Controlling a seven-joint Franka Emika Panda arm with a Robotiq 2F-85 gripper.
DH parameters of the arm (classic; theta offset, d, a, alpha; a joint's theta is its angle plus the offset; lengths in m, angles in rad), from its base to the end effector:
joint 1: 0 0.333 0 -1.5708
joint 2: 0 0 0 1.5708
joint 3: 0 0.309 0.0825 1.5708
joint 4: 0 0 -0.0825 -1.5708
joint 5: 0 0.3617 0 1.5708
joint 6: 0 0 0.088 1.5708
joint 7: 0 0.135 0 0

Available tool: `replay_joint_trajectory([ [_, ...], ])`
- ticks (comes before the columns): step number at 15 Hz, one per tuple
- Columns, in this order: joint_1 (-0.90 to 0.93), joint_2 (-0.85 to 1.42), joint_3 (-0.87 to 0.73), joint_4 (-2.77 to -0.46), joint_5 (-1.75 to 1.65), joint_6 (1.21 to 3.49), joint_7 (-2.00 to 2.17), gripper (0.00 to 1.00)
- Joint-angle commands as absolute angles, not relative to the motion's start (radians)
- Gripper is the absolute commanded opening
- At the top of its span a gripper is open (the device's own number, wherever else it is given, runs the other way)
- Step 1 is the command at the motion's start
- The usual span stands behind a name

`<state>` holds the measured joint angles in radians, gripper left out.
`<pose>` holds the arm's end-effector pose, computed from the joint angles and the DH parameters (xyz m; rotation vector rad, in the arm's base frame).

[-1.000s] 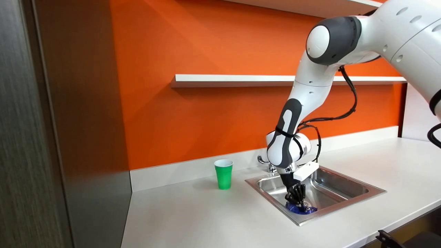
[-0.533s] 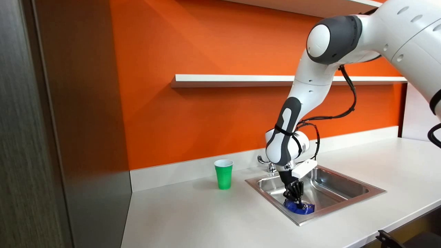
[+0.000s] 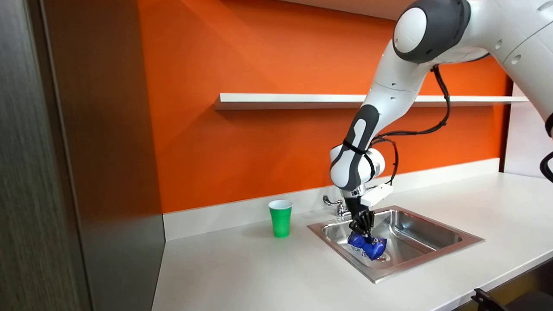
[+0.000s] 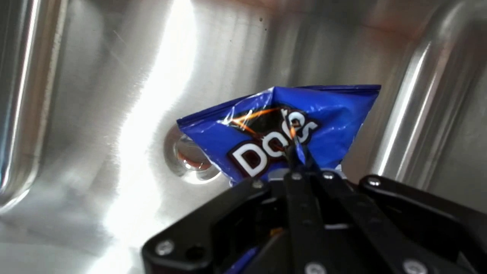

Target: Take the Dorito pack out of the sink

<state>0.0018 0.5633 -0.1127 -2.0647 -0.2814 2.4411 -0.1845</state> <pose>0.5429 -0.0688 0.1294 2.8954 0.4648 -0.3221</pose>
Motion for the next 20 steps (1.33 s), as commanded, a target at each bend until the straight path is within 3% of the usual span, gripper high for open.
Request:
replay_joint_trajectory([
  [1,0.029,0.447,-0.107,-2.113,-0.309,2.367,-0.133,0.0],
  [10,0.109,0.294,-0.057,-2.142,-0.368,2.171,-0.064,0.0],
  [20,0.203,0.347,0.06,-2.105,-0.423,2.09,-0.06,0.0],
])
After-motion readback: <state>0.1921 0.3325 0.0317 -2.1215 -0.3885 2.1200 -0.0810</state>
